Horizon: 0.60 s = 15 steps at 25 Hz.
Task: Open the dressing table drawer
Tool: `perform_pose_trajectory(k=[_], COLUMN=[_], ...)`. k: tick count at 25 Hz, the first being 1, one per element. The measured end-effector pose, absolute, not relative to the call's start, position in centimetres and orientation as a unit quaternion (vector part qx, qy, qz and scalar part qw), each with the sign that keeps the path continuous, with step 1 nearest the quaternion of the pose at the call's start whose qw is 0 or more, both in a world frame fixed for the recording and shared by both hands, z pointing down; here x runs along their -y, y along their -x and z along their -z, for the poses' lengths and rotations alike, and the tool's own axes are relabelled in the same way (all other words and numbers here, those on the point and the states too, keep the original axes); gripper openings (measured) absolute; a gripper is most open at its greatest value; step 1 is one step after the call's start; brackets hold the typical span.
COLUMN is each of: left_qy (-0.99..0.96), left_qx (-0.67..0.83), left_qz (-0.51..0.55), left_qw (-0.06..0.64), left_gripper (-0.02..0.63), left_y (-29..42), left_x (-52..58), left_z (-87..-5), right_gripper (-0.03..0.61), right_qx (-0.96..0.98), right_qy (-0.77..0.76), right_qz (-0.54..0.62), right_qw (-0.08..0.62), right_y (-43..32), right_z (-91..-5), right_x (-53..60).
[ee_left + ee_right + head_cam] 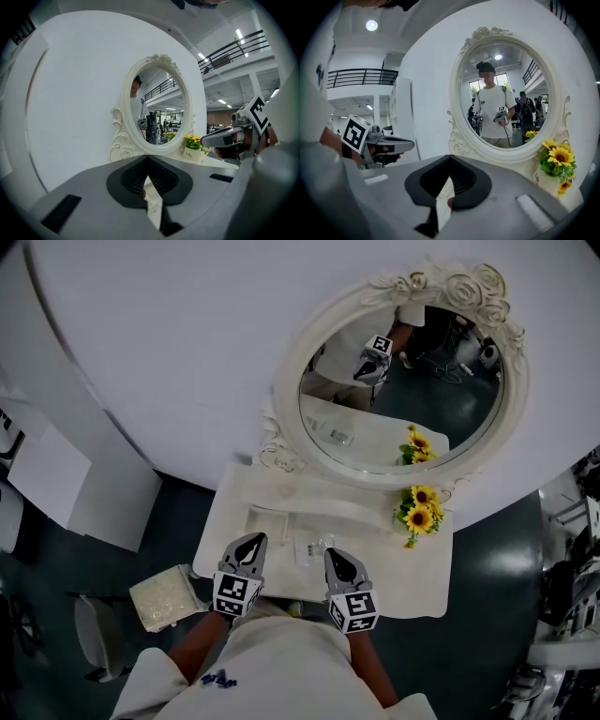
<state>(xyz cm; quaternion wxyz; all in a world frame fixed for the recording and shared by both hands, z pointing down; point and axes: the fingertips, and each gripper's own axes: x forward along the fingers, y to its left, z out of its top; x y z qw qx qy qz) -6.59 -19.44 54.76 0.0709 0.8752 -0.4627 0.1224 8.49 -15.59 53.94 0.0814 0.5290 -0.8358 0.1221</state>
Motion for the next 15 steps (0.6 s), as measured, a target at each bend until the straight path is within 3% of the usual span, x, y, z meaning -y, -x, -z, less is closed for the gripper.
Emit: perform_pose_trajectory(k=[15], left_qy=[-0.878], left_qx=[0.455], left_qz=[-0.130], left_qw=[0.077], left_gripper=[0.009], left_y=[6.30], left_x=[19.93], left_z=[-55.68], right_gripper=[0.009], right_qx=[0.832], right_qy=[-0.533], right_qz=[-0.134], right_qw=[0.081], right_y=[-8.62], right_z=[-54.83], right_x=[15.92])
